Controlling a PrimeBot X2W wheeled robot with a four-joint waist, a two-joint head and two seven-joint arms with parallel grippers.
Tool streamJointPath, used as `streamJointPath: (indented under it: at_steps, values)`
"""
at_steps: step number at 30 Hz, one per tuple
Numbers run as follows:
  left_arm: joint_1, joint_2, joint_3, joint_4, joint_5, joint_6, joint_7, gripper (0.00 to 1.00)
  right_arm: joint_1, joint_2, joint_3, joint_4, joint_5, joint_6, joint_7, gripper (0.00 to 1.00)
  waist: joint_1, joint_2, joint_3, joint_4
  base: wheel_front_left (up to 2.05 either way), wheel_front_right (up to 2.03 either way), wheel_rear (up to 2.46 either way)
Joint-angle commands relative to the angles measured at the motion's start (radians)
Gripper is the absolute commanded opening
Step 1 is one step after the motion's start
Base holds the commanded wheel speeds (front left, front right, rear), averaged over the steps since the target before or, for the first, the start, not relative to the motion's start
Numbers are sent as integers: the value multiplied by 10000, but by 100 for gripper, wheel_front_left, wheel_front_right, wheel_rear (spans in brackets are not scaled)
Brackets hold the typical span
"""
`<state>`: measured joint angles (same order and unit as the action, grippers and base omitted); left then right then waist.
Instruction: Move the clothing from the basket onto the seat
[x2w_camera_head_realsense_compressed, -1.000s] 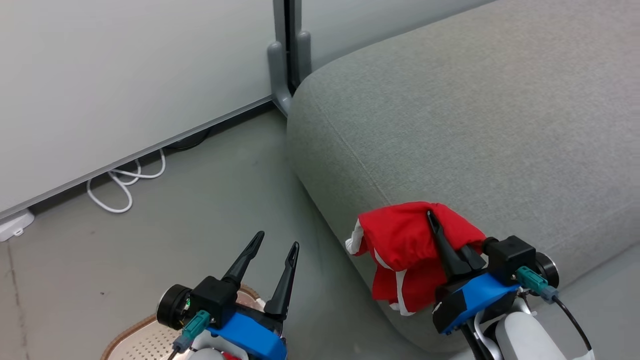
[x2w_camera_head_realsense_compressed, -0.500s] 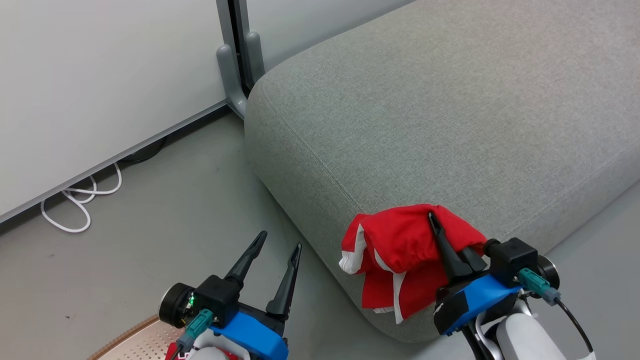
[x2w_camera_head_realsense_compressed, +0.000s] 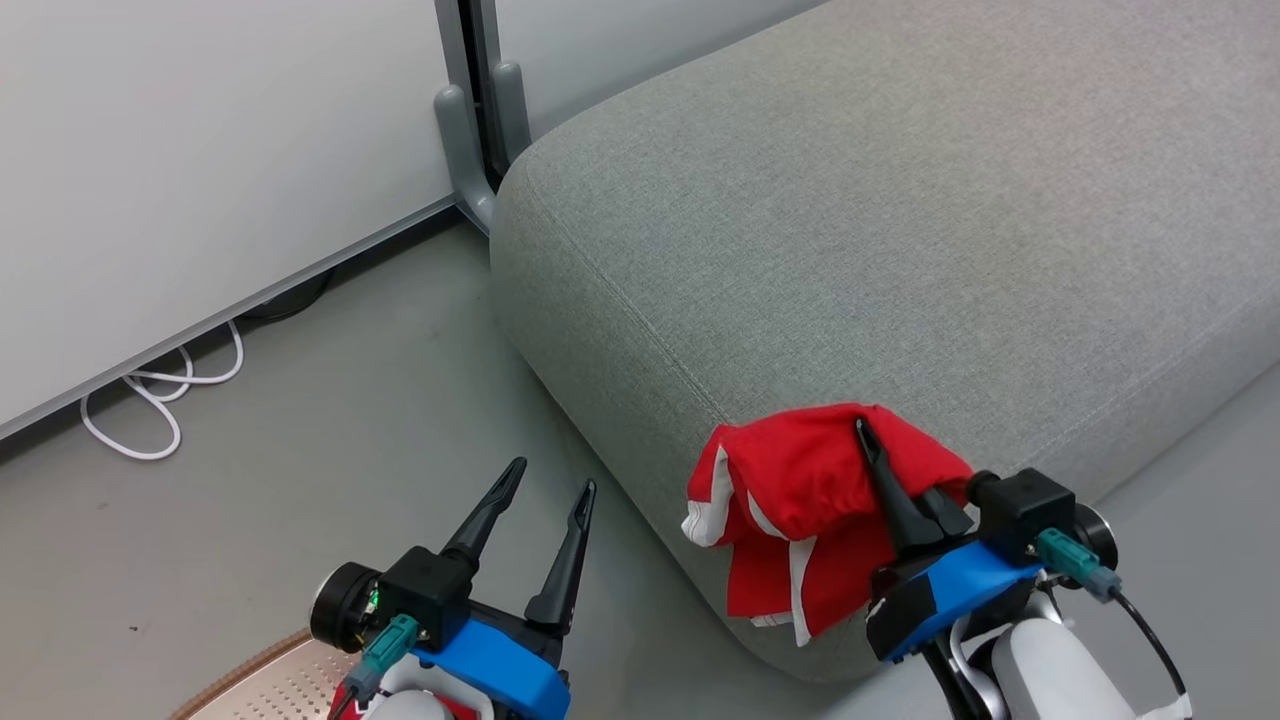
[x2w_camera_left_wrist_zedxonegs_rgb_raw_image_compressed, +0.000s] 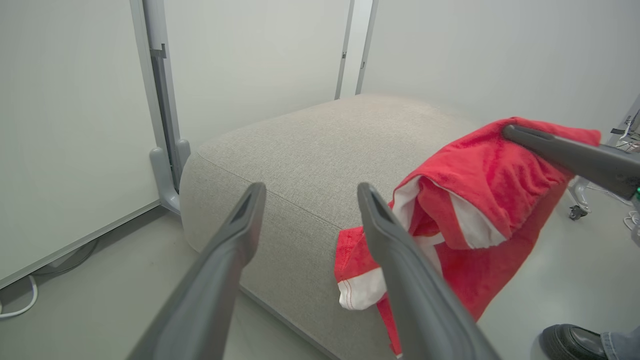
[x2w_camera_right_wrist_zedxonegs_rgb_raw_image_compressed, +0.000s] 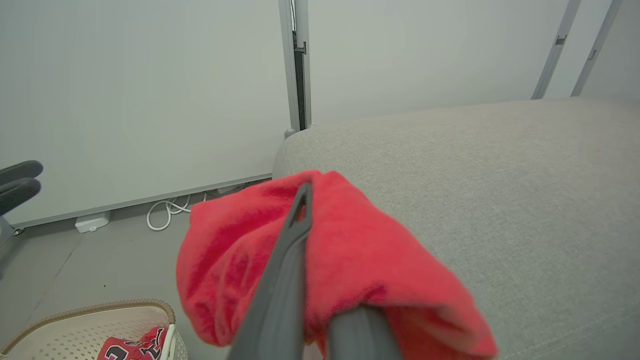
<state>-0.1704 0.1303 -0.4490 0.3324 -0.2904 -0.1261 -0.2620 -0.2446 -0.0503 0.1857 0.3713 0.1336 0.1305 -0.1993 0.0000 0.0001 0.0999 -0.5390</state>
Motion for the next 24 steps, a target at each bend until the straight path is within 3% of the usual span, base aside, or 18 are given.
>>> streamJointPath:
  at_steps: [1,9,16,24]
  values:
    - [-44,90,60,-56,65,-70,-44,100,-285,3,-34,-11,79,5,-3,0,0,-1,88,5,0,0,0]
    - [-360,379,-3,-356,242,-71,-43,100,-1817,4,-571,-109,256,5,260,0,0,-1,814,73,0,0,0]
    - [-850,875,-141,-895,479,-71,-43,100,-3868,-72,-1733,-197,574,5,844,0,0,-1,1979,274,0,0,0]
    - [-1432,1415,-386,-1592,737,-71,-43,100,-5992,-1179,-3323,42,781,5,963,0,0,-1,3402,652,0,0,0]
